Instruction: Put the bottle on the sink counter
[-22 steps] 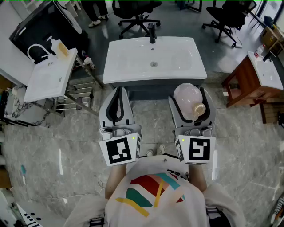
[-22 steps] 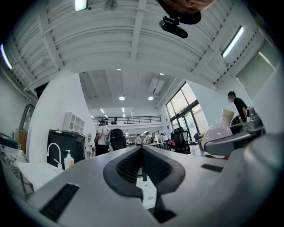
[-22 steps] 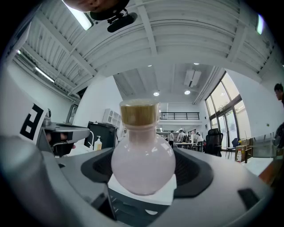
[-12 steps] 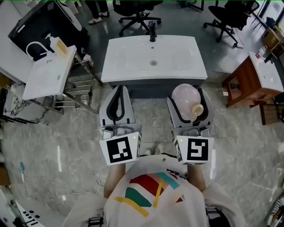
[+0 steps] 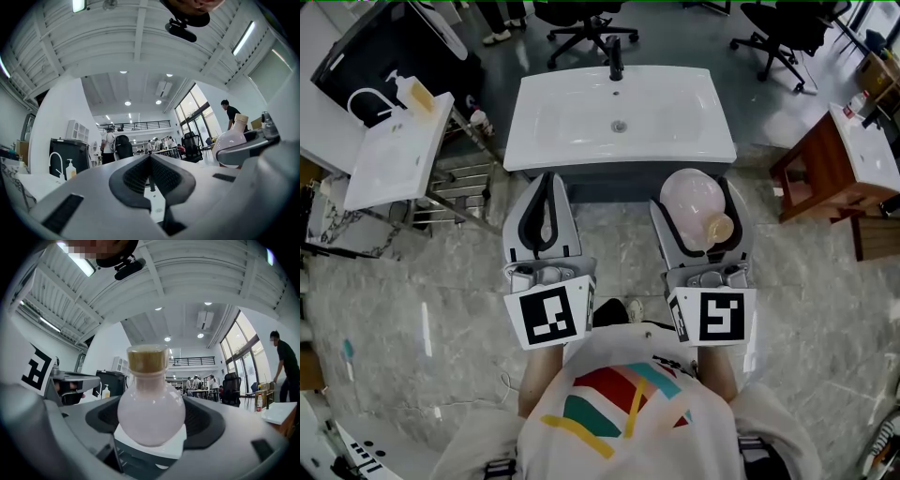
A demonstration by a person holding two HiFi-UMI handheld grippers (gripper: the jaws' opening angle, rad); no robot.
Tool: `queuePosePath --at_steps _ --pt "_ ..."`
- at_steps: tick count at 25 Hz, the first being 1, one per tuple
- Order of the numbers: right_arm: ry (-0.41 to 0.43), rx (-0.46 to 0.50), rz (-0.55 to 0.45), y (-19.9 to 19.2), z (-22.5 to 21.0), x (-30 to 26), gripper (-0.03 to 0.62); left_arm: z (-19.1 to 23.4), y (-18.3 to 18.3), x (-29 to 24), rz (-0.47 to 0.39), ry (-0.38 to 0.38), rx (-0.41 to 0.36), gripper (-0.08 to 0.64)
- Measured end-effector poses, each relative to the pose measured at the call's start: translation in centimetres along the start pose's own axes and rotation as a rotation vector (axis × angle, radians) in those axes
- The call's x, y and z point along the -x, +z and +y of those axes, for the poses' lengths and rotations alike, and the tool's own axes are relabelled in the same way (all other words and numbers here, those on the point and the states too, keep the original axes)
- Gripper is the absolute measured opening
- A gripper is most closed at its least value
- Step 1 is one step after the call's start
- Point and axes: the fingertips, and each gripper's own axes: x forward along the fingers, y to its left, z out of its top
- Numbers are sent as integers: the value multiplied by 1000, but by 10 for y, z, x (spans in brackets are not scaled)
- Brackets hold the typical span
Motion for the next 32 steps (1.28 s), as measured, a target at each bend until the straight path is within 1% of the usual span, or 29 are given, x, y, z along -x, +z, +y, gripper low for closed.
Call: queuePosePath --at_steps 6,10,15,21,24,27,32 --pt "9 -12 18 -7 -8 -6 387 0 -4 -4 8 17 -2 17" --pt "21 -3 8 -6 -13 -10 387 0 -2 -11 -3 31 5 17" --pt "15 11 9 -7 -17 -24 387 0 -9 -27 -5 18 14 17" --pt "5 20 33 -18 -22 -48 387 0 -20 -56 0 -6 27 17" --pt "-1 20 39 -22 -27 -64 387 3 -27 -73 4 -7 29 17" --pt "-2 19 45 -27 -28 -83 387 11 -35 -92 8 3 47 17" --pt "-3 10 63 -37 -34 -120 387 17 -47 -131 18 -12 45 17"
